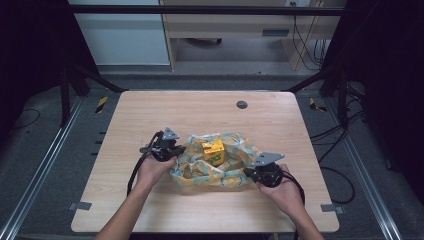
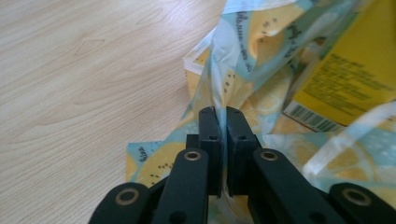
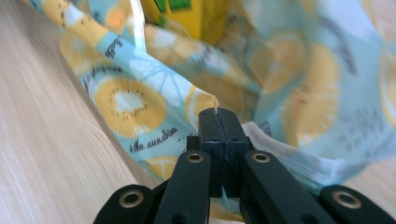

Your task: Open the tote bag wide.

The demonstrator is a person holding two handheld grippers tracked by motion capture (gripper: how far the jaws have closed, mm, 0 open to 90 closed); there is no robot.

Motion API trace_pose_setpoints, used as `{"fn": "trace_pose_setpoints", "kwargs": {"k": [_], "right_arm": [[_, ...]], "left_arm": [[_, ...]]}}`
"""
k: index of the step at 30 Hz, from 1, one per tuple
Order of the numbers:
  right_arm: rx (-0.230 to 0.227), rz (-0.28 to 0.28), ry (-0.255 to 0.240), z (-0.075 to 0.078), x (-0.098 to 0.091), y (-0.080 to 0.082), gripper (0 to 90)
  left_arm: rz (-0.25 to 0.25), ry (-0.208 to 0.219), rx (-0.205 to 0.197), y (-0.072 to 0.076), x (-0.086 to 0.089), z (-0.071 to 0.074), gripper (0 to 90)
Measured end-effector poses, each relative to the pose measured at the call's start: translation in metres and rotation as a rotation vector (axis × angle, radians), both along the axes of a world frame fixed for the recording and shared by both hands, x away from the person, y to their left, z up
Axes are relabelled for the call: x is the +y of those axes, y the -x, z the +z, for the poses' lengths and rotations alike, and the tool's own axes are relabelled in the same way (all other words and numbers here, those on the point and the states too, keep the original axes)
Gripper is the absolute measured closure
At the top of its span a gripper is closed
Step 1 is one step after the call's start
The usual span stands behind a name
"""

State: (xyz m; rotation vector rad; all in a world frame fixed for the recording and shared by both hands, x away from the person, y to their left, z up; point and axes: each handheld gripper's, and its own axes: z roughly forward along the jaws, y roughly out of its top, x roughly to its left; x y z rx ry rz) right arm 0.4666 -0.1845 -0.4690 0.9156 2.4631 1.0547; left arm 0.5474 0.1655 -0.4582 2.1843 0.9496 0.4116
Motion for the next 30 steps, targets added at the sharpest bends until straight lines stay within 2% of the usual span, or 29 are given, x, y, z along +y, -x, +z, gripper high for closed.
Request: {"fn": "trace_pose_setpoints", "kwargs": {"k": [7, 8, 10, 30], "right_arm": [[0.021, -0.036, -0.011, -0.011, -0.017, -0.004, 90.0], [0.023, -0.041, -0.019, -0.011, -0.018, -0.004, 90.0], [0.029, -0.051, -0.017, -0.012, -0.021, -0.004, 90.0], [0.047, -0.074, 0.012, -0.021, -0.028, -0.003, 90.0]], "left_arm": [[0.017, 0.0, 0.006, -0.01, 0.004, -0.007, 87.7], [0.024, -0.001, -0.007, -0.01, 0.005, -0.008, 88.0], [0.035, 0.009, -0.009, -0.01, 0.007, -0.009, 88.7], [0.045, -0.007, -0.008, -0.007, 0.009, -0.017, 89.7]]}}
